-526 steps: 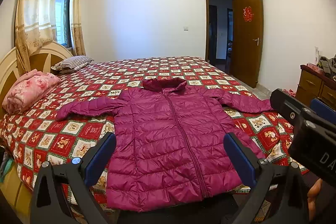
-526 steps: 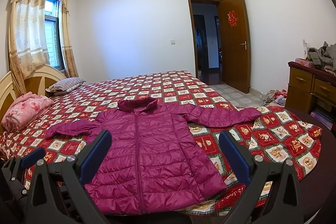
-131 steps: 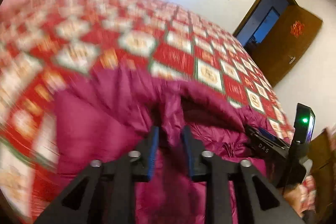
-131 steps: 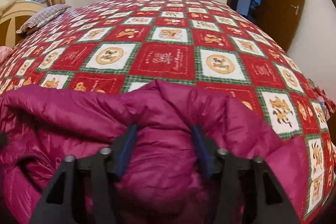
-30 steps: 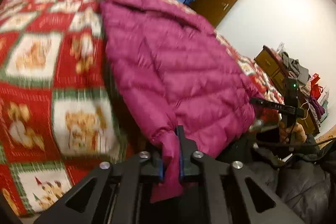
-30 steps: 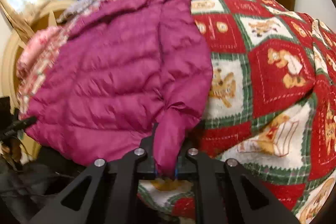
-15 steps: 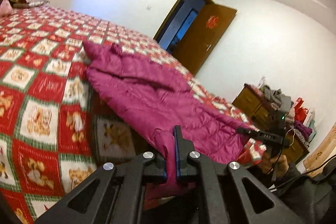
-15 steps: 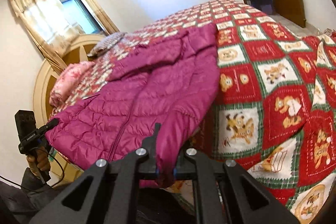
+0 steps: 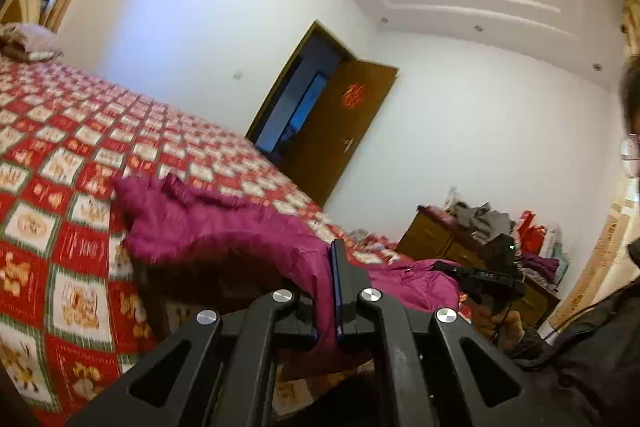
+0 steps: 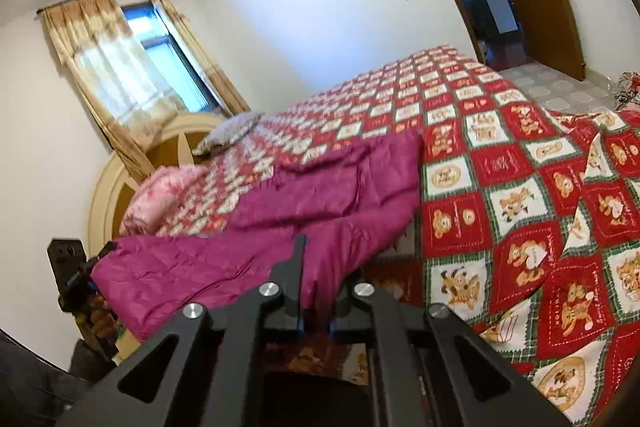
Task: Fold large clothes
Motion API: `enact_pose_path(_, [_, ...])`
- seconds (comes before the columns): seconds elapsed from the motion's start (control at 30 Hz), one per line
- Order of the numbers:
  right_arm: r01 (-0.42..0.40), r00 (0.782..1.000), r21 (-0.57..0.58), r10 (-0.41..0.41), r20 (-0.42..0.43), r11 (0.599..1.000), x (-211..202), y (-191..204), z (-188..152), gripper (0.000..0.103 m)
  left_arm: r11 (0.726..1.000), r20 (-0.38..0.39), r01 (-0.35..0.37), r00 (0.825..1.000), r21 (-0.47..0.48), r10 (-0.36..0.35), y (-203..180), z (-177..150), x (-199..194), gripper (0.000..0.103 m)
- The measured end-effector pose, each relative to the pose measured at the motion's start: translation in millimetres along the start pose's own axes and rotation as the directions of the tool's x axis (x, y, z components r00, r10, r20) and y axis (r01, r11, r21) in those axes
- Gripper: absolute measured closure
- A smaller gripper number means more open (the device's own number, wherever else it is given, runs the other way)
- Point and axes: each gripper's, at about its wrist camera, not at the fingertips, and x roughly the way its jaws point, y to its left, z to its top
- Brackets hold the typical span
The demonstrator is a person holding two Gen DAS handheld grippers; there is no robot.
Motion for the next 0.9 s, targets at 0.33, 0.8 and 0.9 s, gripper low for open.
enact_pose_path(0.33, [-0.005, 0.996, 0.043, 0.001, 0.086, 0.999, 48, 0, 62, 0.093, 0.988, -0.003, -0.099, 0.995, -0.12, 0.099, 56, 47, 34, 0.098])
enact_pose_path(0.8, [0.182, 0.982, 0.08, -0.185, 0.036, 0.98, 238, -42, 152, 0.093, 0.891, -0.088, -0.392, 0.92, -0.228, 0.382, 185, 106, 156, 0.098])
enact_pose_path(0.9, [0.245, 0.969, 0.081, -0.246, 0.005, 0.966, 277, -54, 153, 0.093, 0.853, -0.142, -0.457, 0.89, -0.252, 0.434, 213, 105, 183, 0.098])
